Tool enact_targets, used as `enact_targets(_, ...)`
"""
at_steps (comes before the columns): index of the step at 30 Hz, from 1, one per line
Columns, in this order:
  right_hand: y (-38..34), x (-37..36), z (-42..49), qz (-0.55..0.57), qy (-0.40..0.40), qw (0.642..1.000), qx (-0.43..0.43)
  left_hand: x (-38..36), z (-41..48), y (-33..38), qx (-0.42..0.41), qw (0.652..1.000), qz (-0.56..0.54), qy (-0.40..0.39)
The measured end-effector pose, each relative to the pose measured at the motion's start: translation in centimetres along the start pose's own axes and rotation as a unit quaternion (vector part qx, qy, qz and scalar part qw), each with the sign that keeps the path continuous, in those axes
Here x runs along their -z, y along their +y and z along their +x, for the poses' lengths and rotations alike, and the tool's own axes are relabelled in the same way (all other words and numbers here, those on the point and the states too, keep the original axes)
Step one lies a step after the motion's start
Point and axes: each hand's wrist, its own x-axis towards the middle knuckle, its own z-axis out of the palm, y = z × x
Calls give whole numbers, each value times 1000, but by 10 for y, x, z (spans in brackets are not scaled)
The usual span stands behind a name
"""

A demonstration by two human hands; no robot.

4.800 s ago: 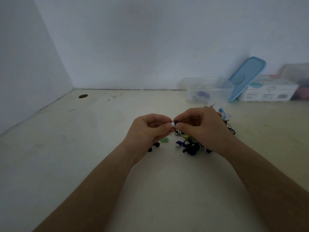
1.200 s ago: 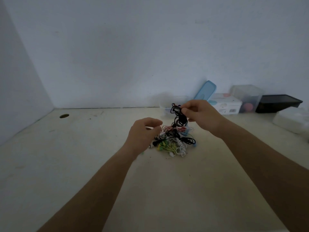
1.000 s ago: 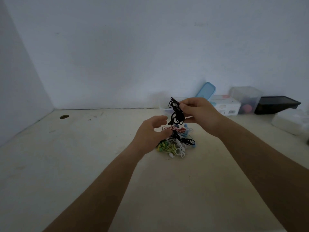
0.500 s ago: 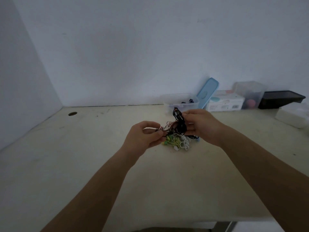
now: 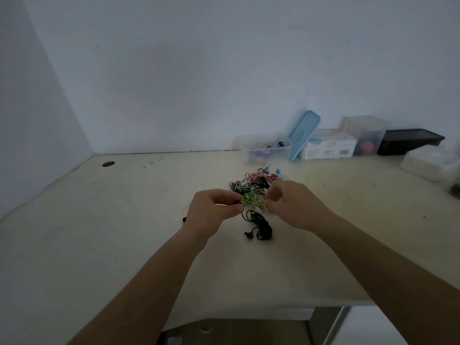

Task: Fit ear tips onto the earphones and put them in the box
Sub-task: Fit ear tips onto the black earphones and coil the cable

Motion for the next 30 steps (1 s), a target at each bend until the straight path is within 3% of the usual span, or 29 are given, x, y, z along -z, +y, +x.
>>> enact_targets(3, -11, 3, 1, 44, 40, 996, 67, -6, 3, 2, 10, 1000, -8, 0)
enact_targets(6, -19, -2, 9, 82, -13, 992, 96, -9, 8, 2, 4, 1000, -12, 15)
enact_targets(11, -20, -12, 24, 196, -43, 977, 69, -5, 19, 0, 19, 997, -61, 53)
enact_targets(14, -22, -13, 28, 246, -47, 966, 59, 2, 23, 1, 38, 992, -122, 24)
enact_targets(16, -24, -14, 31, 339, -66, 938, 35, 9, 25, 5, 41, 990, -134, -7)
enact_targets(18, -27, -15, 34, 431, -97, 897, 0, 25, 28, 8, 28, 996, -79, -16)
enact_targets(21, -29, -16, 42, 477, -126, 870, -14, 63, 36, 1, -41, 990, 121, 58)
enact_targets(23, -31, -16, 47, 462, -143, 875, -8, 87, 36, -7, -54, 962, 253, 81)
enact_targets(25, -32, -16, 52, 422, -156, 893, 12, 100, 32, -16, -27, 939, 338, 56)
enact_targets(30, -44, -23, 60, 373, -167, 912, 38, 100, 23, -35, 22, 918, 396, -2)
